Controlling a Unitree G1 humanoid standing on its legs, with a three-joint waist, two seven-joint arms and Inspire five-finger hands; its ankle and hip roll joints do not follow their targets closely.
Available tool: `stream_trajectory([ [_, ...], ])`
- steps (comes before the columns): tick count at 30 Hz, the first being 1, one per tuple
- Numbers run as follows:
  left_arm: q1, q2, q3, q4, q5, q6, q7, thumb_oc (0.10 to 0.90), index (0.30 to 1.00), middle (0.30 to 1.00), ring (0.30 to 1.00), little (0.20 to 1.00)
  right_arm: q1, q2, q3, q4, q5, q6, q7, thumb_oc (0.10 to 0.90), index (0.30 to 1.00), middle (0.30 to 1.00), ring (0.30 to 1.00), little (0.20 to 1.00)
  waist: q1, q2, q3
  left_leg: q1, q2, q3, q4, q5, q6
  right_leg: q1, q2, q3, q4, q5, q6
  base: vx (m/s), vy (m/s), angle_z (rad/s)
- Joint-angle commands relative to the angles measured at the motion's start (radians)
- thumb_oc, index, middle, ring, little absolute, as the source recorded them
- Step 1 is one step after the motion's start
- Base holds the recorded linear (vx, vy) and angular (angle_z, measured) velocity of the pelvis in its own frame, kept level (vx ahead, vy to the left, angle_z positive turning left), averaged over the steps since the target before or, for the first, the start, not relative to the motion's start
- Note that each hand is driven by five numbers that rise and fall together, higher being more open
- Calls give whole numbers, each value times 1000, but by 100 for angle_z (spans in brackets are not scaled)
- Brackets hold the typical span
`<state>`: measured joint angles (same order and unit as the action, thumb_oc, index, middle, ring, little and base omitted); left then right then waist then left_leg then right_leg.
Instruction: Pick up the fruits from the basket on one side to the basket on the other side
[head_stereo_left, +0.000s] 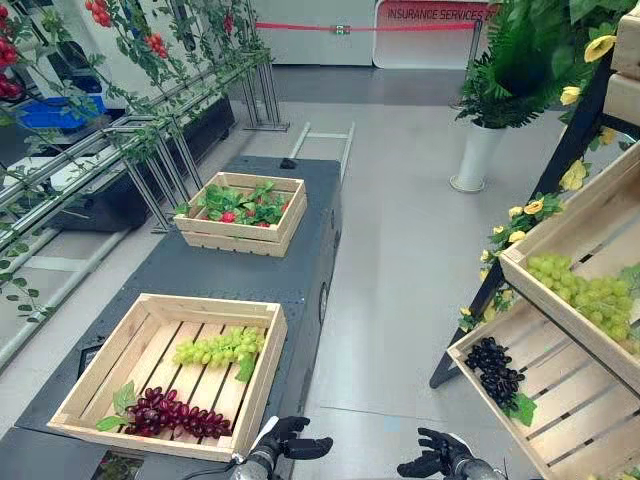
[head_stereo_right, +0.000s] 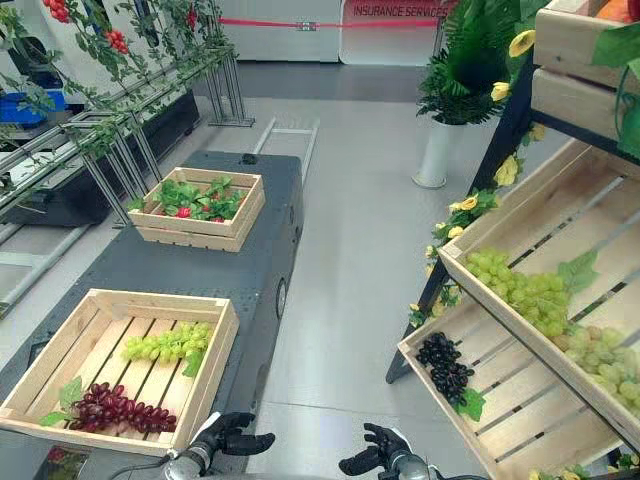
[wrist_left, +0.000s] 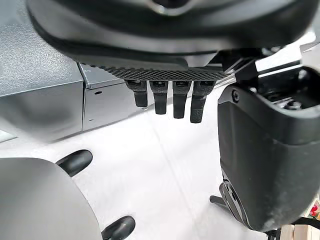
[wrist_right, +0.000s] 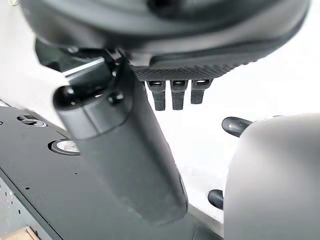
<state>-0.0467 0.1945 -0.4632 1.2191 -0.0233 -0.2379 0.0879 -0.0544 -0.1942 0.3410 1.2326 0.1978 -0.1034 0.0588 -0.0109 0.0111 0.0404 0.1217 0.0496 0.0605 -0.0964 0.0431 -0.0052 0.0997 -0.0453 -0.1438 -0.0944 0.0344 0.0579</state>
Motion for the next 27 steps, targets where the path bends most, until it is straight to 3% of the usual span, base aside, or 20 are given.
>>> stream_trajectory([
  [1,-86,-22,-3,9,-7,-70,17,800,900,900,900,900,-57,9,47,31,-40,-28,5,800,900,900,900,900,14,-28,45,21,-55,-13,9,-83,31,50,-2,1,7,-31,-17,141,-115,35],
  [8,-81,-20,-4,16,13,-72,12,800,900,900,900,900,-67,10,52,17,-10,-78,41,800,900,900,900,900,14,-32,46,26,-52,-6,9,-86,32,51,0,12,7,-29,-16,0,0,0],
  [22,-73,-20,-10,15,22,-83,21,800,900,900,900,900,-61,12,38,28,35,-90,63,800,900,900,900,900,1,-25,43,31,-51,7,9,-89,33,45,3,31,7,-26,-15,0,0,0],
  [27,-75,-24,-10,4,-19,-150,24,800,900,900,900,900,-61,12,34,28,19,-91,53,800,900,900,900,900,-3,-22,43,31,-52,11,9,-88,32,43,3,40,7,-24,-14,4,10,-8],
])
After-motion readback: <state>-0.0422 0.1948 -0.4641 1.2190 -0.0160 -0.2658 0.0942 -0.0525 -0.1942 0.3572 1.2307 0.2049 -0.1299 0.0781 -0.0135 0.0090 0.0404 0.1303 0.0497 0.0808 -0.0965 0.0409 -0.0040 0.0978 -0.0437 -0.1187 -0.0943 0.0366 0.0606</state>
